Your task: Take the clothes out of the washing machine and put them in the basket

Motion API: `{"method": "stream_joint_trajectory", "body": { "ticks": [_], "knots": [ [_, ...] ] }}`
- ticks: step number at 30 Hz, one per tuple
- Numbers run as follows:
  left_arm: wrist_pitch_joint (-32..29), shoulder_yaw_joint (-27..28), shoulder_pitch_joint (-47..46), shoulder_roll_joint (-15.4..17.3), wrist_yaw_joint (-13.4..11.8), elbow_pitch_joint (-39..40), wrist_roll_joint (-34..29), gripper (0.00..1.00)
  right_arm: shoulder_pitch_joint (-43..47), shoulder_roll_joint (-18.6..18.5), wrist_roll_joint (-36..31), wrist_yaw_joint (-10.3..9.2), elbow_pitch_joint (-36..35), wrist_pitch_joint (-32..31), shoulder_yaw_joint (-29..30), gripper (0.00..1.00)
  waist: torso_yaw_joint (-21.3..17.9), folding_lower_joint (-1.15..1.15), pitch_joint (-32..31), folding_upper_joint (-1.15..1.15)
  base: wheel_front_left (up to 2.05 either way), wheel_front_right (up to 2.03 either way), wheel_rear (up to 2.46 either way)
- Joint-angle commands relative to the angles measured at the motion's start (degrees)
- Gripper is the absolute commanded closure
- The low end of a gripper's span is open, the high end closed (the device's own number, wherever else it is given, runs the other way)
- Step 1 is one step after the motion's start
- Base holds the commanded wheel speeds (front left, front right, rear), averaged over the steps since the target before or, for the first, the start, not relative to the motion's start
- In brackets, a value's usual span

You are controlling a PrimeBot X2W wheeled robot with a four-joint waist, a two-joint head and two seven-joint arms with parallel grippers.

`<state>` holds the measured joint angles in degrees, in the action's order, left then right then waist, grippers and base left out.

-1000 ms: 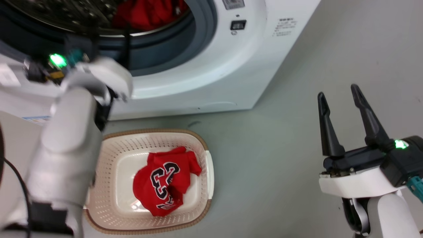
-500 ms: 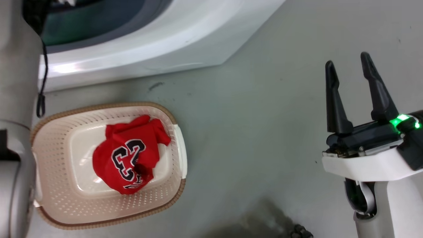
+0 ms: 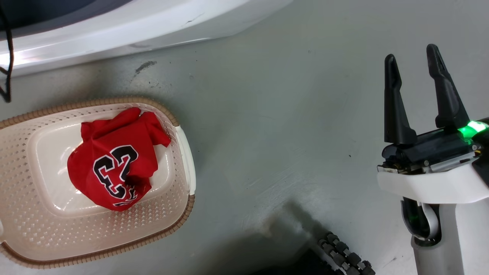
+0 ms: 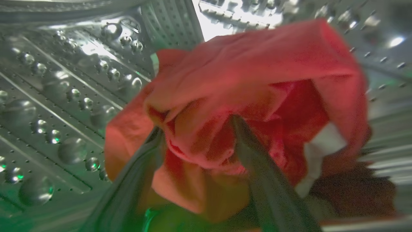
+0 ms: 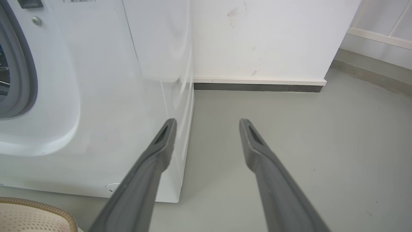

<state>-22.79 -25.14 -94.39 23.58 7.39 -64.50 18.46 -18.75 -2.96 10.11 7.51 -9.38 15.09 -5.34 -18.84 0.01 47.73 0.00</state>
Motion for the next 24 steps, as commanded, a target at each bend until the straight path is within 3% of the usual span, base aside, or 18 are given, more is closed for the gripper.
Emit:
{"method": "stream_joint_trajectory", "body": {
  "ticks": [1, 8, 9, 10, 11, 24],
  "knots": [
    [-0.78, -1.63, -0.93, 0.09, 0.02, -0.46, -0.58, 0.00, -1.30, 0.16, 0.09, -0.04, -0.35, 0.12, 0.31, 0.00, 0.09, -0.01, 0.77, 0.00, 0.00, 0.00, 0.00],
    [0.14, -3.20, -0.73, -0.57, 0.02, -1.85, 0.38, 0.00, -1.55, 0.15, 0.09, -0.04, -0.21, 0.12, 0.40, 0.00, 0.49, -0.01, 1.39, 0.00, 0.00, 0.00, 0.00],
    [0.45, -3.29, -0.75, -0.69, 0.02, -1.95, 0.43, 0.53, -1.57, 0.15, 0.06, -0.05, -0.19, 0.12, 0.36, 0.00, 0.50, -0.01, 1.40, 0.00, 0.00, 0.00, 0.00],
    [1.35, -3.08, -0.78, -0.75, -0.02, -1.79, 0.80, 0.87, -1.60, 0.15, 0.00, -0.05, -0.17, 0.12, 0.33, 0.00, 0.52, -0.01, 1.42, 0.00, 0.00, 0.00, 0.00],
    [2.14, -2.79, -0.79, -0.79, -0.24, -1.73, 1.03, 1.00, -1.61, 0.15, -0.07, -0.04, -0.16, 0.12, 0.33, 0.00, 0.53, -0.01, 1.41, 0.00, 0.00, 0.00, 0.00],
    [8.33, -1.91, 0.11, -2.01, -0.45, -2.24, 3.23, 1.00, -1.29, 0.15, -1.07, -0.05, 0.54, 0.12, 0.83, 0.00, 1.78, -0.01, -0.50, 0.00, 0.00, 0.00, 0.00]
  ]
}}
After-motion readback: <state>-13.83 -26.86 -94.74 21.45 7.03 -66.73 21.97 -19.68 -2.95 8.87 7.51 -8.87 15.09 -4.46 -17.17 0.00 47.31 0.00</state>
